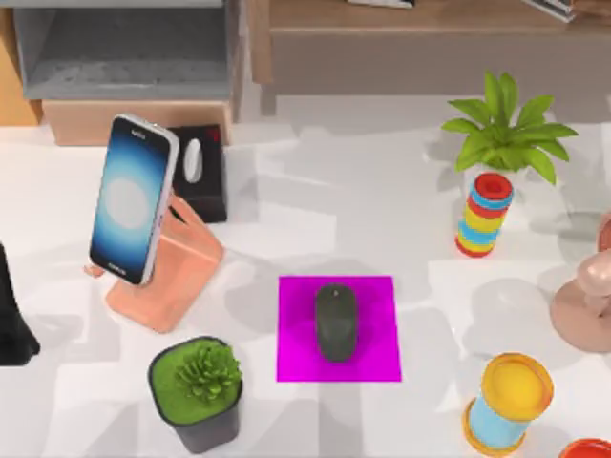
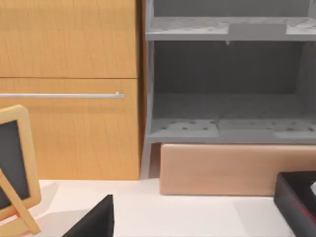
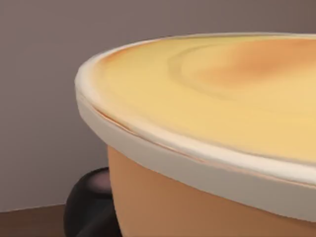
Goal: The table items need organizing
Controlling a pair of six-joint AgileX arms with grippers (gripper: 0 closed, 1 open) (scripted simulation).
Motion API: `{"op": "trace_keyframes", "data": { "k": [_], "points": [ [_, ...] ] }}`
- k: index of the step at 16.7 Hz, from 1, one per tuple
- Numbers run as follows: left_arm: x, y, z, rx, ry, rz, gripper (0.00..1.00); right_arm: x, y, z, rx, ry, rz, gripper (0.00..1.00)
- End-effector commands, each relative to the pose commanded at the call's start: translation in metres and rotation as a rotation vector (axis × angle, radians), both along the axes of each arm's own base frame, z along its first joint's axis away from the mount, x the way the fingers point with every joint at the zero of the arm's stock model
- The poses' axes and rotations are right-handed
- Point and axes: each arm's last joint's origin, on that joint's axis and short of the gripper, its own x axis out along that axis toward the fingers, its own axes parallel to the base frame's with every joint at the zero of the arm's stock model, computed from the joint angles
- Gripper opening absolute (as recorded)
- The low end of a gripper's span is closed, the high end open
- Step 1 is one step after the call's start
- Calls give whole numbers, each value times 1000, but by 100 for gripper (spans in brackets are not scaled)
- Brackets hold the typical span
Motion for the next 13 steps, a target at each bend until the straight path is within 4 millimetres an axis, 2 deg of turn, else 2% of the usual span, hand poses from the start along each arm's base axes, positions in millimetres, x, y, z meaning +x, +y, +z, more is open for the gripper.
{"op": "trace_keyframes", "data": {
  "k": [4,7,10,13],
  "points": [
    [0,0,0,0,0,0,100,18,-57,6,-12,41,58,0],
    [0,0,0,0,0,0,100,30,-90,9,-16,61,118,0],
    [0,0,0,0,0,0,100,41,-113,8,-16,79,179,0],
    [0,0,0,0,0,0,100,48,-124,3,-12,98,225,0]
  ]
}}
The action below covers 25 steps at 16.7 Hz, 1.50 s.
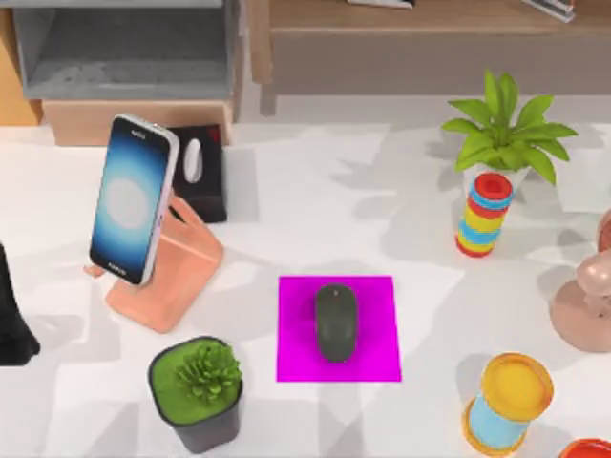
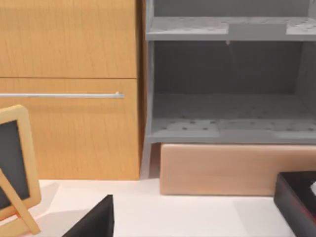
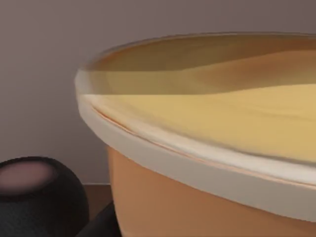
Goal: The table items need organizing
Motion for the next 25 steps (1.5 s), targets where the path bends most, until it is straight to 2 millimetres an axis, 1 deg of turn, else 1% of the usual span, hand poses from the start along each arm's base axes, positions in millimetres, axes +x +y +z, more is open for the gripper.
{"op": "trace_keyframes", "data": {
  "k": [16,25],
  "points": [
    [0,0,0,0,0,0,100,2,-2,-2,2,5,9,0],
    [0,0,0,0,0,0,100,2,-2,-2,2,5,9,68]
  ]
}}
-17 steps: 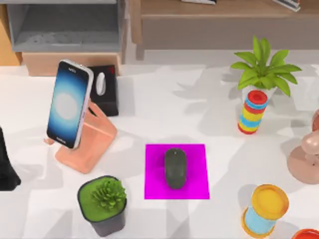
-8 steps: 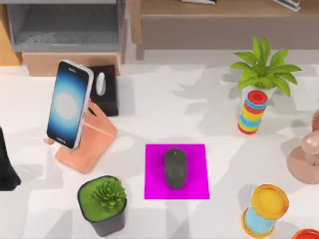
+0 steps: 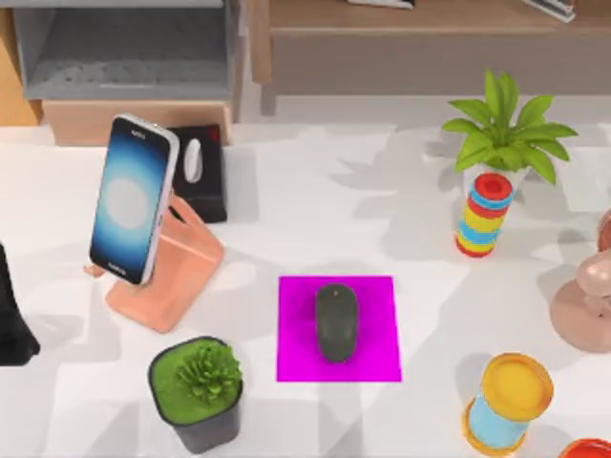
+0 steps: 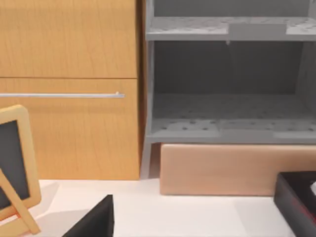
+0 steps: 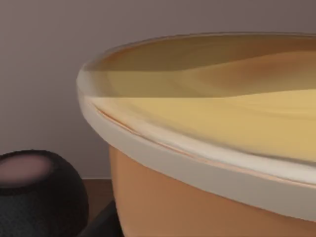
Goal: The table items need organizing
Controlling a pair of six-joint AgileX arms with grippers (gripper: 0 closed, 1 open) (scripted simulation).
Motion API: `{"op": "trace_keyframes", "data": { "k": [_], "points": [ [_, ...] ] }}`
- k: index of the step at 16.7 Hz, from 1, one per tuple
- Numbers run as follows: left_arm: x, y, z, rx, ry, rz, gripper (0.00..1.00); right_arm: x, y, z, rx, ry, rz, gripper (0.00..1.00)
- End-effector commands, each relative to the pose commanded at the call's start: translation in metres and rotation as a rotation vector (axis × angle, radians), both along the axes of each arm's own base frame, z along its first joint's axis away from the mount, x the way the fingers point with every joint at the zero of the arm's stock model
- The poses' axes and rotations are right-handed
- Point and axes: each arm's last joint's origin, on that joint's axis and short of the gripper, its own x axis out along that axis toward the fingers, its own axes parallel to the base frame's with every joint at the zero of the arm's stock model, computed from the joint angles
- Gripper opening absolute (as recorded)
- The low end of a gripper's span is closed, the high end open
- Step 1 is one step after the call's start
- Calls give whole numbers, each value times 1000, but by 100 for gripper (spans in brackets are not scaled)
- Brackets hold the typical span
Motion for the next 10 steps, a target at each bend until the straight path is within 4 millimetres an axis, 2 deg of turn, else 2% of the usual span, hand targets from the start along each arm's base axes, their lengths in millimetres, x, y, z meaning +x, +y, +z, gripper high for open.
{"op": "trace_keyframes", "data": {
  "k": [4,10],
  "points": [
    [0,0,0,0,0,0,100,0,0,0,0,0,0,98],
    [0,0,0,0,0,0,100,0,0,0,0,0,0,100]
  ]
}}
